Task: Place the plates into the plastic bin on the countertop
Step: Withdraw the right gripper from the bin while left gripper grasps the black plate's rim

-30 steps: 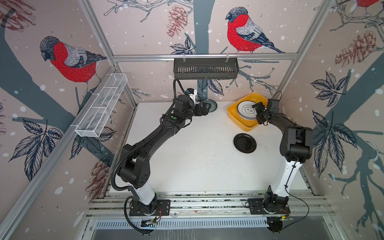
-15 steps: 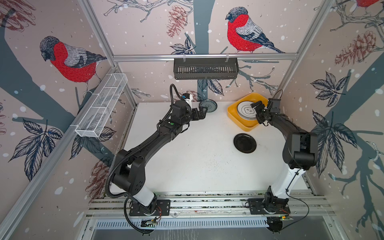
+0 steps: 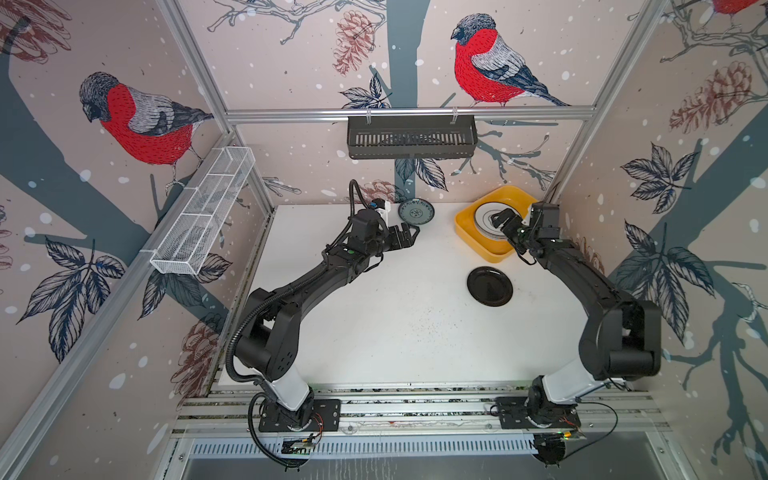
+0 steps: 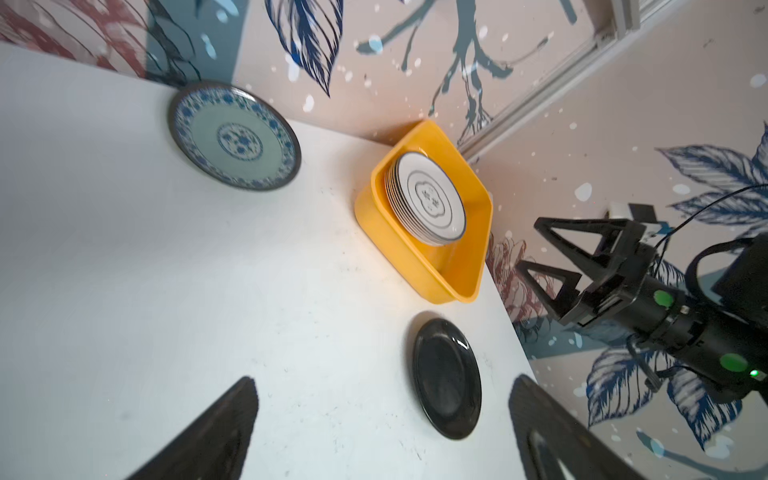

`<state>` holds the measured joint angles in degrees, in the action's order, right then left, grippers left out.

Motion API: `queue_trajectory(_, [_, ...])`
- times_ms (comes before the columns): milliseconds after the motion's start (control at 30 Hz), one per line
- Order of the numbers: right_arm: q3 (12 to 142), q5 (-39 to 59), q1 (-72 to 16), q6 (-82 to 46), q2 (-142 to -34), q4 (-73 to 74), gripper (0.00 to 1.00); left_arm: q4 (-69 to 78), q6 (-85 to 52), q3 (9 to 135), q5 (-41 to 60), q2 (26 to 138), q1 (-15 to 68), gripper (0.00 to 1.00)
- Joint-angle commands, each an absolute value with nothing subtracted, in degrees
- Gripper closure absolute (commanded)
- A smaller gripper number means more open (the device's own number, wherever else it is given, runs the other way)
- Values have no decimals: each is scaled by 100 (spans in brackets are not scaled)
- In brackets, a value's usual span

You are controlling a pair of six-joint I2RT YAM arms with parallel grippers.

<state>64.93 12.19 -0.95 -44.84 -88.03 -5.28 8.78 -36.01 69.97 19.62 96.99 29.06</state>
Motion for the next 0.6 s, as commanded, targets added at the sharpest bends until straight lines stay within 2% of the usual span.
queue_trajectory(0, [6069,985,-65,-4211,-8349,-614,1,1213,-3635,7093,2677,10023,3121,7])
queue_trajectory(167, [5255,915,103,-4247,-7533,-799,0,1093,-3487,7615,3282,10824,3552,10])
queue_trajectory(367, [4550,736,534,-4196,-6450,-1144,0,-85,-2966,8660,3315,11979,4032,17])
queue_trajectory(567, [4385,607,914,-4047,-5672,-1586,1,-458,-2916,9267,3426,12715,4253,23])
